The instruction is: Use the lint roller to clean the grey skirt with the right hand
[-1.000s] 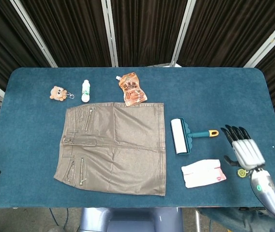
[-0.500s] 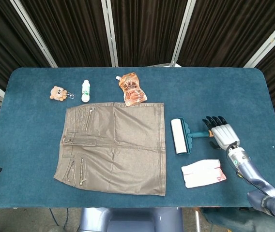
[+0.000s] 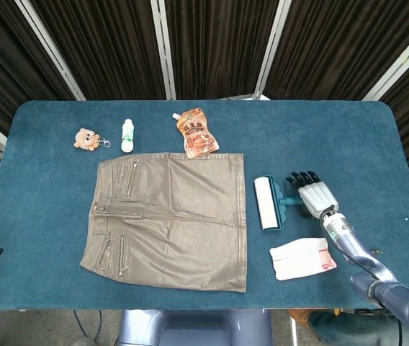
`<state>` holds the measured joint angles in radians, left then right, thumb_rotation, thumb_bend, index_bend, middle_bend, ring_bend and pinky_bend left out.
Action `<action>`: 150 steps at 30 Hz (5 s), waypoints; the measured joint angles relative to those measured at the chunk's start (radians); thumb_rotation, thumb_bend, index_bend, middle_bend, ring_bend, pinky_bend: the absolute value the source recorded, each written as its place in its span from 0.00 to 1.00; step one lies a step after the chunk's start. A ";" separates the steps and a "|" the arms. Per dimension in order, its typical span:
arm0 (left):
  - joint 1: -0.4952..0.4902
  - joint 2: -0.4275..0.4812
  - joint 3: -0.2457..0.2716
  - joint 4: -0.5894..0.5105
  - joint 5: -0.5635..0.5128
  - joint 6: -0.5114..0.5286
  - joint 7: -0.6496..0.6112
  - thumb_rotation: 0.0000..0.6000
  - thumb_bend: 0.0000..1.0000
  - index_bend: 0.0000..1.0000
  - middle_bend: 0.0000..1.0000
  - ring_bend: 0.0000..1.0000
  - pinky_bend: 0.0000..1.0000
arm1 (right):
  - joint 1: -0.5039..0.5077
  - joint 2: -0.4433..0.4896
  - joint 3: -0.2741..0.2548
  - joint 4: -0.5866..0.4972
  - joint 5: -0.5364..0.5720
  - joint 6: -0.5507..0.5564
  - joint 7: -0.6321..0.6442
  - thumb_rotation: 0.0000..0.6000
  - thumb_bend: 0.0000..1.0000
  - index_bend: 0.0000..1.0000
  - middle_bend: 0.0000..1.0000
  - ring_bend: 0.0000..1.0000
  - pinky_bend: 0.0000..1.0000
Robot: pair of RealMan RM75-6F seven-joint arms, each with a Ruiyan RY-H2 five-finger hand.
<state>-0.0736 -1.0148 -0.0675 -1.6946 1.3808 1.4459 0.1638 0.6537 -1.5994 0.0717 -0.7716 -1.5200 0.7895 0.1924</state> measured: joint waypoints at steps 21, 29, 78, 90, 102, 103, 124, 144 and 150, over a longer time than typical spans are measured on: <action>-0.004 -0.001 0.004 -0.002 -0.004 -0.004 0.004 1.00 0.01 0.00 0.00 0.00 0.00 | 0.023 -0.071 -0.059 0.166 -0.048 0.058 0.048 1.00 0.72 0.49 0.55 0.39 0.32; -0.003 0.004 0.006 -0.008 0.001 -0.002 -0.007 1.00 0.02 0.00 0.00 0.00 0.00 | 0.028 -0.034 -0.064 0.133 -0.067 0.131 0.080 1.00 0.85 0.51 0.55 0.40 0.33; -0.013 0.050 0.015 0.004 0.013 -0.037 -0.132 1.00 0.02 0.00 0.00 0.00 0.00 | 0.356 -0.055 -0.005 -0.509 0.471 0.078 -1.318 1.00 1.00 0.51 0.57 0.46 0.38; -0.019 0.043 0.021 -0.012 0.032 -0.036 -0.113 1.00 0.01 0.00 0.00 0.00 0.00 | 0.305 0.056 -0.071 -0.448 0.469 0.080 -1.297 1.00 1.00 0.51 0.57 0.46 0.38; -0.024 0.039 0.021 -0.013 0.027 -0.042 -0.106 1.00 0.02 0.00 0.00 0.00 0.00 | 0.340 0.015 -0.052 -0.564 0.464 0.084 -1.343 1.00 1.00 0.51 0.57 0.46 0.38; -0.024 0.039 0.021 -0.011 0.027 -0.042 -0.108 1.00 0.02 0.00 0.00 0.00 0.00 | 0.345 0.009 -0.050 -0.575 0.466 0.085 -1.353 1.00 1.00 0.51 0.57 0.46 0.38; -0.015 0.052 0.018 0.013 0.015 -0.035 -0.153 1.00 0.02 0.00 0.00 0.00 0.00 | 0.440 -0.160 -0.031 -0.677 0.586 0.162 -1.582 1.00 1.00 0.51 0.57 0.47 0.39; -0.026 0.029 0.025 -0.005 0.023 -0.045 -0.088 1.00 0.01 0.00 0.00 0.00 0.00 | 0.326 0.026 -0.114 -0.517 0.572 0.168 -1.392 1.00 1.00 0.51 0.57 0.47 0.39; -0.027 0.030 0.025 -0.003 0.024 -0.047 -0.092 1.00 0.02 0.00 0.00 0.00 0.00 | 0.326 0.025 -0.105 -0.550 0.547 0.164 -1.366 1.00 1.00 0.51 0.57 0.47 0.39</action>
<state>-0.1011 -0.9849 -0.0426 -1.6979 1.4045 1.3993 0.0719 0.9795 -1.5744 -0.0330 -1.3217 -0.9728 0.9538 -1.1734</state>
